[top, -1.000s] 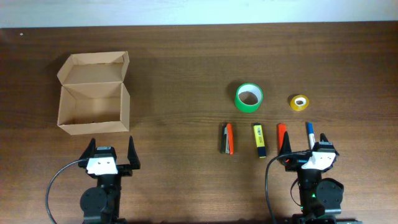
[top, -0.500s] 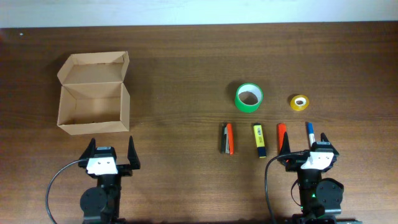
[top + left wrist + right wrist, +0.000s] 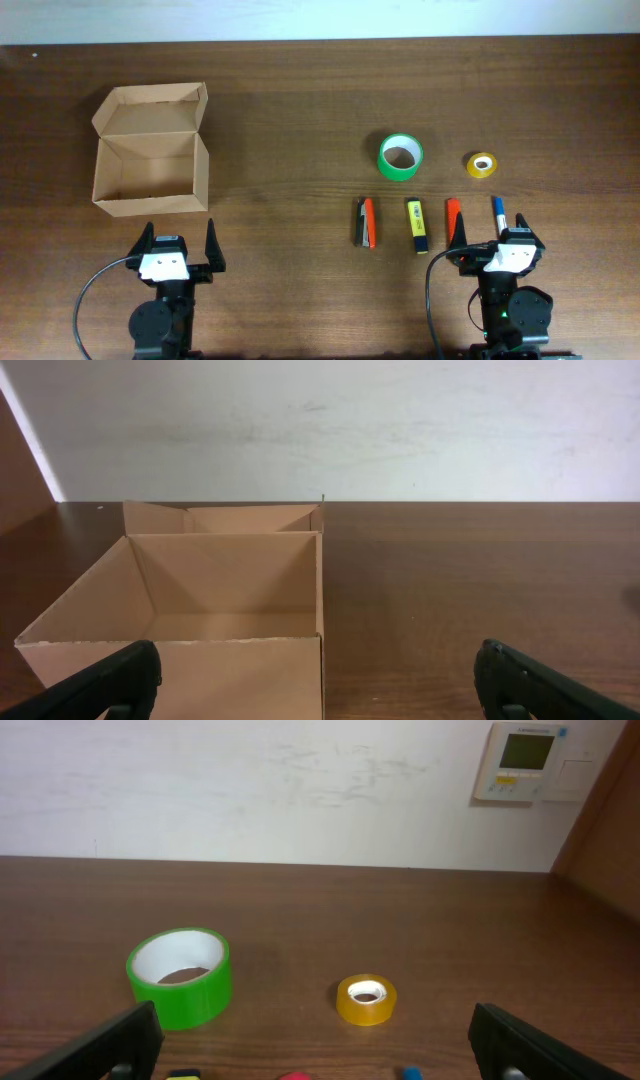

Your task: Pack container

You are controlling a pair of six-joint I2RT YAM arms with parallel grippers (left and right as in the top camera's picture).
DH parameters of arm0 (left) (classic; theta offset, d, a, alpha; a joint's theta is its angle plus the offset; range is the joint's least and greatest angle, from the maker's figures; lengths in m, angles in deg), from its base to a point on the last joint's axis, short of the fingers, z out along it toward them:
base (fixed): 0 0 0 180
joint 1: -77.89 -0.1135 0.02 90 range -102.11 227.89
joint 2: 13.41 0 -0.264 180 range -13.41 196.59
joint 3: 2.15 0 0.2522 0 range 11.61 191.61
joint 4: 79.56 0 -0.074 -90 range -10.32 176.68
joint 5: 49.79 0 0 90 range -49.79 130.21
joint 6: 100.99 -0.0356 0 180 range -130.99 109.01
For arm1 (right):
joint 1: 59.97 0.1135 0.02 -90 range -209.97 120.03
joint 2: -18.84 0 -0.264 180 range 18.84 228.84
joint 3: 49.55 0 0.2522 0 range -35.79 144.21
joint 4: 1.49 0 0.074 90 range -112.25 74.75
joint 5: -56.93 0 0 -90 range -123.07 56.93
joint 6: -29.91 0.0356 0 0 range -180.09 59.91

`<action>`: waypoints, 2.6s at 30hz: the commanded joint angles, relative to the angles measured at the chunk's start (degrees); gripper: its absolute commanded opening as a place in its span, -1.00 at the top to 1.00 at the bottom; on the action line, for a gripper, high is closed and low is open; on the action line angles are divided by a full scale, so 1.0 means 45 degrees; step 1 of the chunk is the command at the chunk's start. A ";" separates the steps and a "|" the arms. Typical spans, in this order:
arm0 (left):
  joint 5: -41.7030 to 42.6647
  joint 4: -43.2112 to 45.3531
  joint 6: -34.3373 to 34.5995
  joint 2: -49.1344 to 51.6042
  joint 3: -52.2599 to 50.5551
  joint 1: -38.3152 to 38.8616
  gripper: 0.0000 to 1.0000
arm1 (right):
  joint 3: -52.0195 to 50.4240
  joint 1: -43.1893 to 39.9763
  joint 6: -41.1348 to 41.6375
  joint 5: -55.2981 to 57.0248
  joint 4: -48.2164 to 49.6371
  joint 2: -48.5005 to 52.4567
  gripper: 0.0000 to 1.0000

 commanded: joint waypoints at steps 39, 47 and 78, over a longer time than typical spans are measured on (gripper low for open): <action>0.0612 -0.0010 -0.0092 -0.0112 -0.0097 0.0034 -0.99 | -0.0107 -0.0083 0.0000 0.0238 -0.0010 -0.0121 -0.98; 0.1166 0.0044 0.0481 0.0189 -0.0092 0.0034 -0.99 | -0.0107 -0.0078 0.0403 -0.0180 0.0097 -0.0121 -0.98; 0.2302 -0.4371 -0.1195 1.6194 1.6451 -0.1734 -0.99 | 2.0196 -0.2127 0.0092 0.1200 -1.1885 1.6772 -0.99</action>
